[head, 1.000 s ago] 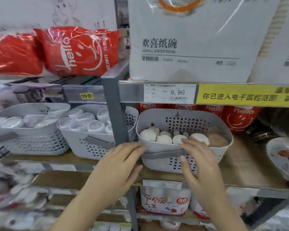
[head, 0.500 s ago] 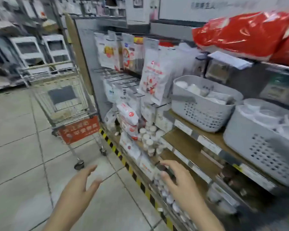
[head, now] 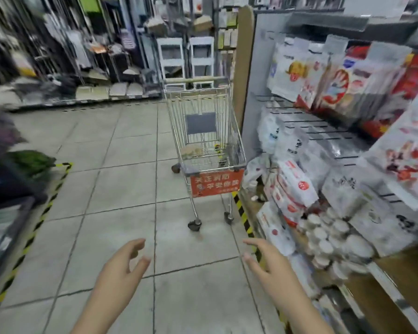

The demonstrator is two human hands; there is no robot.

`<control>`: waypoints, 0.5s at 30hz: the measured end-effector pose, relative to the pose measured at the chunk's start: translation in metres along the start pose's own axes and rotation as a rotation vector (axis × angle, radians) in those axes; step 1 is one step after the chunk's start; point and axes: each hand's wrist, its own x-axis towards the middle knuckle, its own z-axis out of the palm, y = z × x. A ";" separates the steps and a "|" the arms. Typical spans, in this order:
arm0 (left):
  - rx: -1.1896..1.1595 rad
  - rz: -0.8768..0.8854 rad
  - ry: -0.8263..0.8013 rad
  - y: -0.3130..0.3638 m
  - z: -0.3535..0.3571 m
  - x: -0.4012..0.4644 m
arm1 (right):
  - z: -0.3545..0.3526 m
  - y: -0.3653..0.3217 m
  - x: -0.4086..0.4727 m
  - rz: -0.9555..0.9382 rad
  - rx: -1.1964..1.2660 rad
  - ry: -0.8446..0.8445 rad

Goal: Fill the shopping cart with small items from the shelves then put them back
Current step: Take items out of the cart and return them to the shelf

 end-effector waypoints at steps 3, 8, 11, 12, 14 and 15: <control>-0.042 0.031 -0.008 0.020 0.011 0.053 | -0.005 0.010 0.052 0.024 0.060 0.021; -0.068 0.060 -0.035 0.050 0.020 0.146 | -0.012 0.012 0.154 0.074 0.094 0.056; -0.092 0.023 -0.016 0.053 0.016 0.199 | -0.006 -0.003 0.222 0.060 0.114 0.043; -0.099 0.005 -0.008 0.050 0.013 0.215 | -0.001 -0.011 0.245 0.041 0.118 0.029; -0.111 -0.034 0.006 0.039 0.005 0.247 | 0.010 -0.029 0.290 -0.010 0.106 -0.009; -0.113 -0.054 0.010 0.032 -0.001 0.262 | 0.016 -0.040 0.310 -0.035 0.100 -0.028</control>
